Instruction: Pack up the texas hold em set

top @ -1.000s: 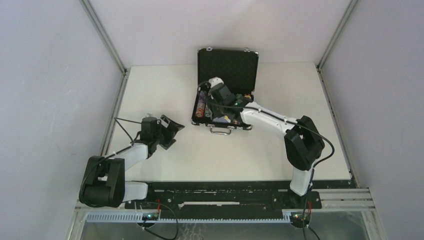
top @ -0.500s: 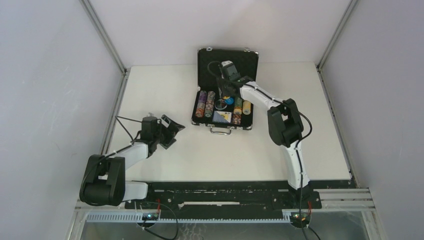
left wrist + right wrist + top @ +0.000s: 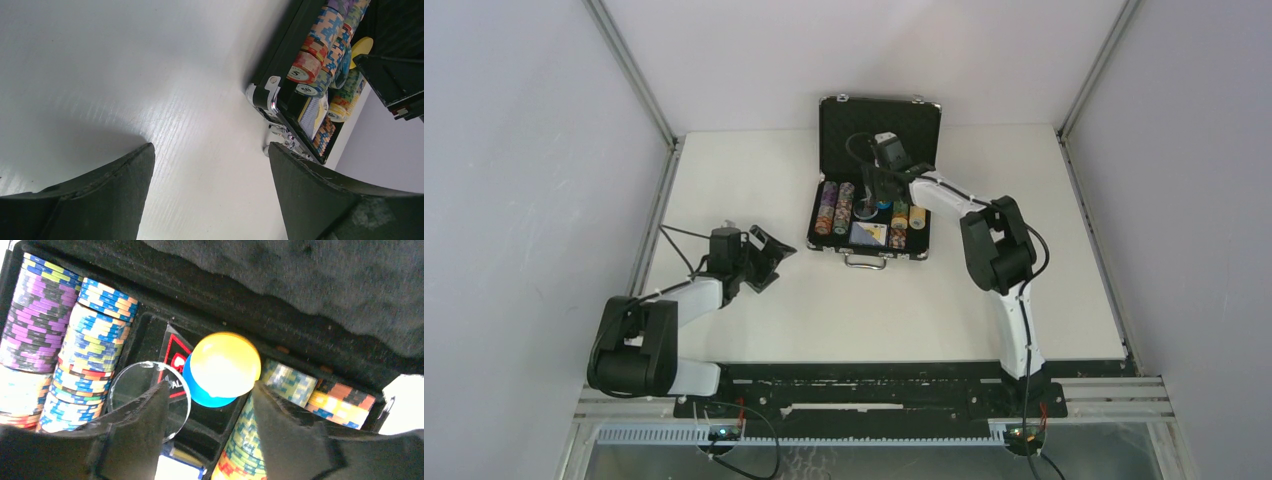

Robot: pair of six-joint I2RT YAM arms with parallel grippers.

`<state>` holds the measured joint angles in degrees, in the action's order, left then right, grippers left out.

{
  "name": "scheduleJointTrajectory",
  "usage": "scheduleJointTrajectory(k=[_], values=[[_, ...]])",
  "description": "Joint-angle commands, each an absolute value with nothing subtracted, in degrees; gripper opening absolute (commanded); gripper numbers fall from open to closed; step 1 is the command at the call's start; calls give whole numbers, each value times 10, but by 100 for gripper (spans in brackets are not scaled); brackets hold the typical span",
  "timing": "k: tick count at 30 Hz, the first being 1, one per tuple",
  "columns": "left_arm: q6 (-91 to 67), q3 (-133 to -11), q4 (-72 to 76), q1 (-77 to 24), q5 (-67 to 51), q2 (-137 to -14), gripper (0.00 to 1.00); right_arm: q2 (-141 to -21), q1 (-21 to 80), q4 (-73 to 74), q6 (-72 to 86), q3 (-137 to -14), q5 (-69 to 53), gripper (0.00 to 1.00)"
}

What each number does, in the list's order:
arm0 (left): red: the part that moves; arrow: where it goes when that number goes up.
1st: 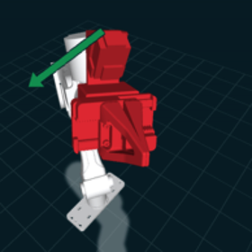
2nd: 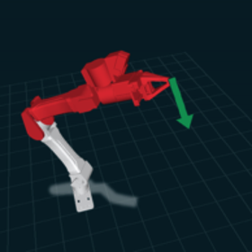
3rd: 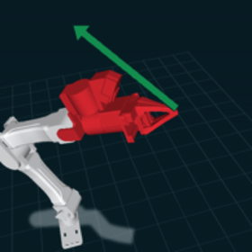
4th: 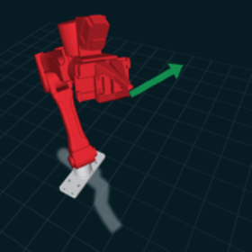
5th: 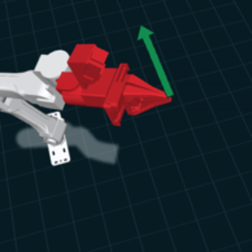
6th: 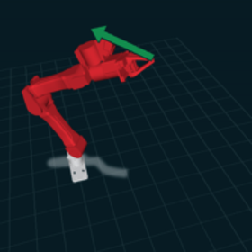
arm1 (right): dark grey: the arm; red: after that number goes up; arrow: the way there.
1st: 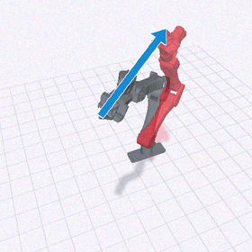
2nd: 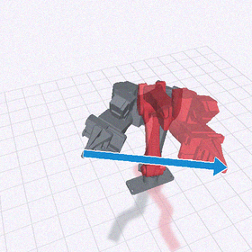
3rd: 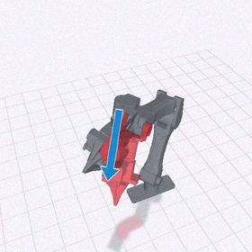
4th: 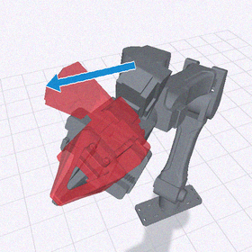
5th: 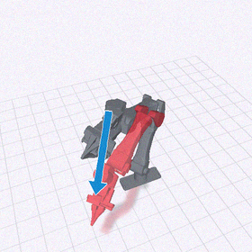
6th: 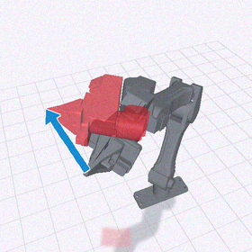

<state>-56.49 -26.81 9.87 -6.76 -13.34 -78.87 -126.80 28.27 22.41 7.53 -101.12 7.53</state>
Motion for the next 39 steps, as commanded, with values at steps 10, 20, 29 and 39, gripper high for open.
scheduleJointTrajectory(k=[10,20,29,39], values=[[-536,-268,52,-77,-128,-810,90,-1191,280,120,95,-970,108,46],[-535,-269,61,-80,-140,-818,89,-1279,266,129,90,-1058,140,5],[-536,-273,65,-80,-148,-836,89,-1280,261,141,110,-1017,117,0],[-538,-272,69,-85,-153,-831,88,-1235,262,152,140,-944,53,0]])
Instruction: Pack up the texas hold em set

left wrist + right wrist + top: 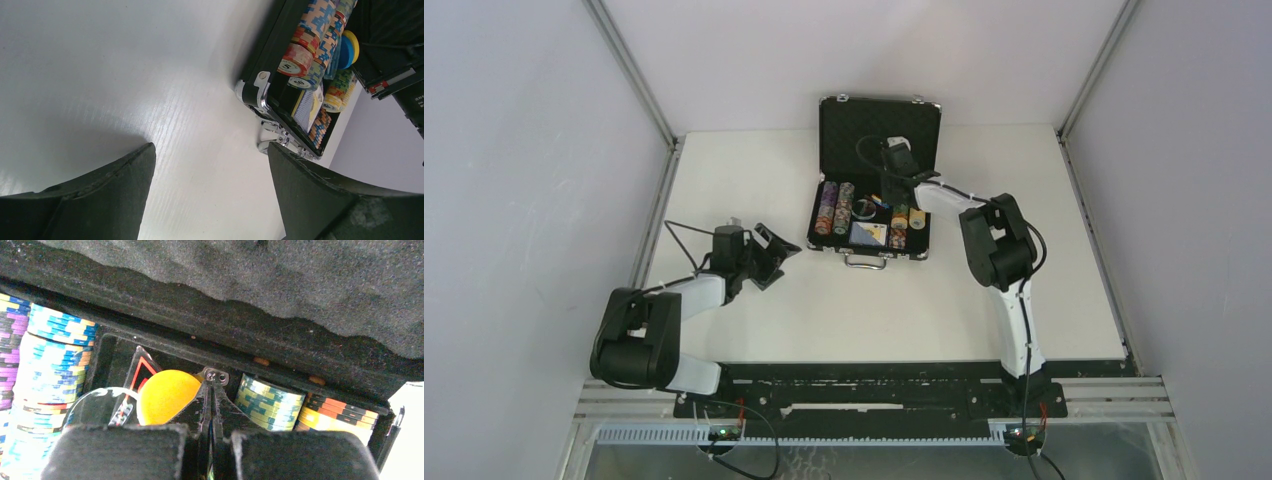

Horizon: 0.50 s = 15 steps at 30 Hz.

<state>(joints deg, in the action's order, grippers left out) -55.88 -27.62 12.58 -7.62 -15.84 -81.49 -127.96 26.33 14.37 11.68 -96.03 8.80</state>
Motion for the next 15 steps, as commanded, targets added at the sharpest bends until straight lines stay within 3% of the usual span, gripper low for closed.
scheduleJointTrajectory(k=[1,15], values=[[-538,-272,69,-85,-154,-831,88,-1231,261,150,140,-941,56,0],[-536,-275,69,-89,-155,-832,88,-1159,263,124,112,-955,72,11]])
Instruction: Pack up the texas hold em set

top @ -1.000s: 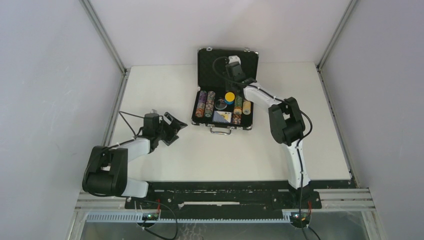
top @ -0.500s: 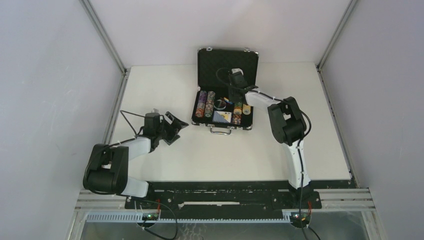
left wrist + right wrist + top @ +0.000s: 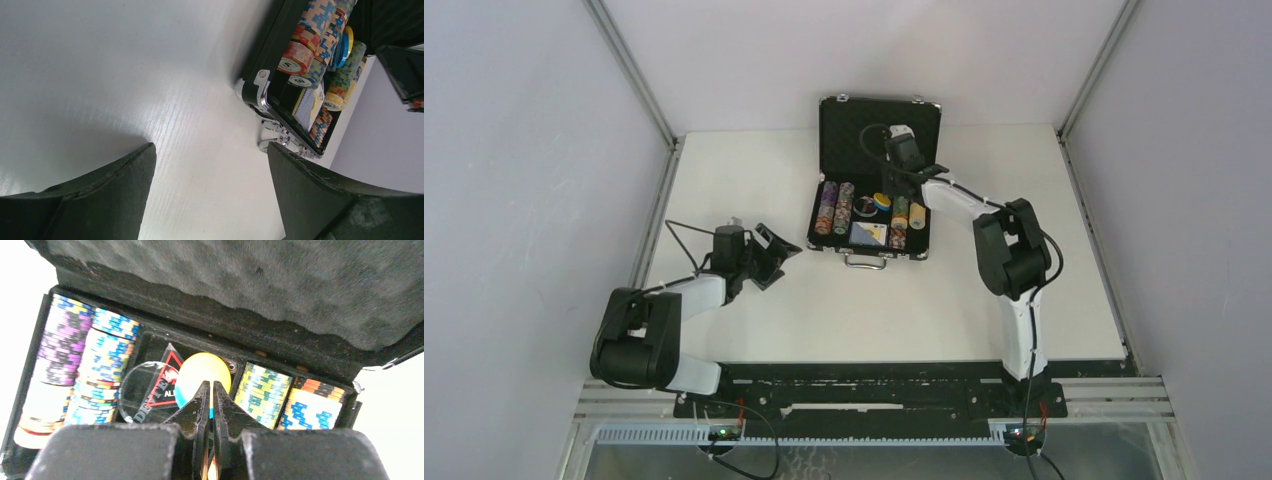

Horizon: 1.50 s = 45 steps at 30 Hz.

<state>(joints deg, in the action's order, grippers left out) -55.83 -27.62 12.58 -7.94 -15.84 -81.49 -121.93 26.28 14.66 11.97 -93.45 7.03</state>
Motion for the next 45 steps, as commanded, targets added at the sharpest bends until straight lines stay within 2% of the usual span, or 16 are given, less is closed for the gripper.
scheduleJointTrajectory(k=[1,10,23,34,37,41,43,44,45], values=[[-535,-275,69,-89,-155,-834,88,-1156,264,125,112,-955,71,11],[-535,-278,69,-90,-157,-841,88,-1185,271,109,175,-922,-10,10],[-536,-278,69,-92,-159,-840,88,-1217,272,108,224,-889,-29,10],[-535,-279,69,-93,-159,-842,88,-1126,268,92,191,-884,-36,11],[-535,-279,69,-93,-159,-843,88,-1108,255,105,163,-900,-12,25],[-534,-280,69,-94,-159,-841,88,-1113,237,123,121,-943,113,44],[-533,-280,70,-95,-158,-840,88,-1124,226,117,83,-958,114,73],[-532,-281,70,-96,-159,-839,88,-1133,218,117,76,-971,113,79],[-530,-282,70,-98,-159,-840,88,-1145,209,122,73,-989,114,81]])
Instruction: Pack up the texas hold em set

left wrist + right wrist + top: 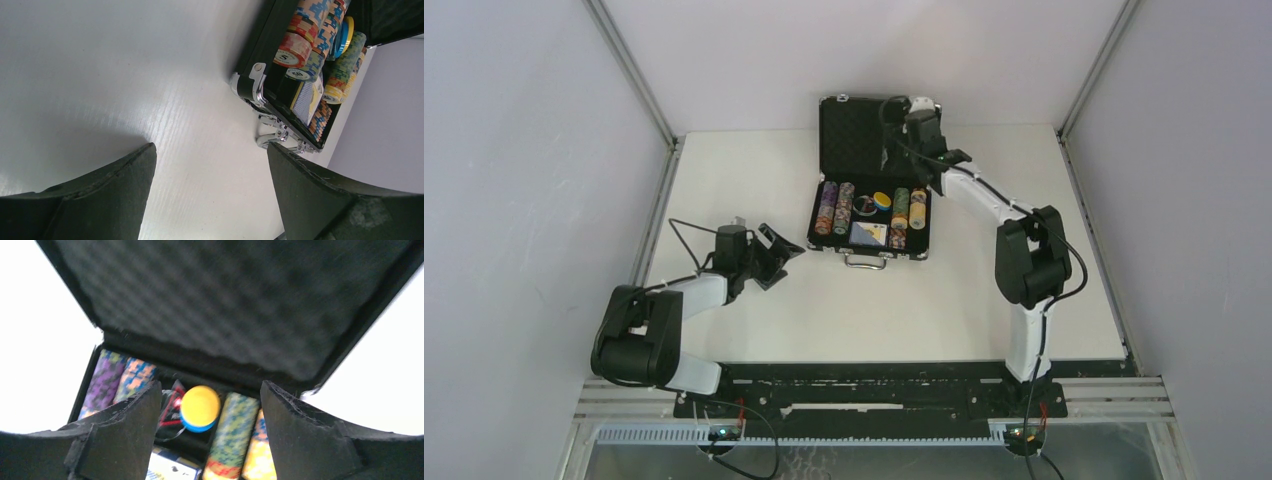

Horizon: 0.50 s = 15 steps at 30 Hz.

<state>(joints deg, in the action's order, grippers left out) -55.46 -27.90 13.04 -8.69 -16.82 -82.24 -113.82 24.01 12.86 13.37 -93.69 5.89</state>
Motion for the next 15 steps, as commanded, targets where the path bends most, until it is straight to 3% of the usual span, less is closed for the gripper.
scheduleJointTrajectory(k=[1,6,15], values=[[-530,-283,71,-100,-160,-841,88,-1158,202,124,70,-1012,114,81],[-528,-287,71,-110,-159,-845,88,-1227,177,133,80,-1099,181,75],[-523,-299,62,-122,-150,-861,88,-1286,142,124,92,-1171,160,62]])
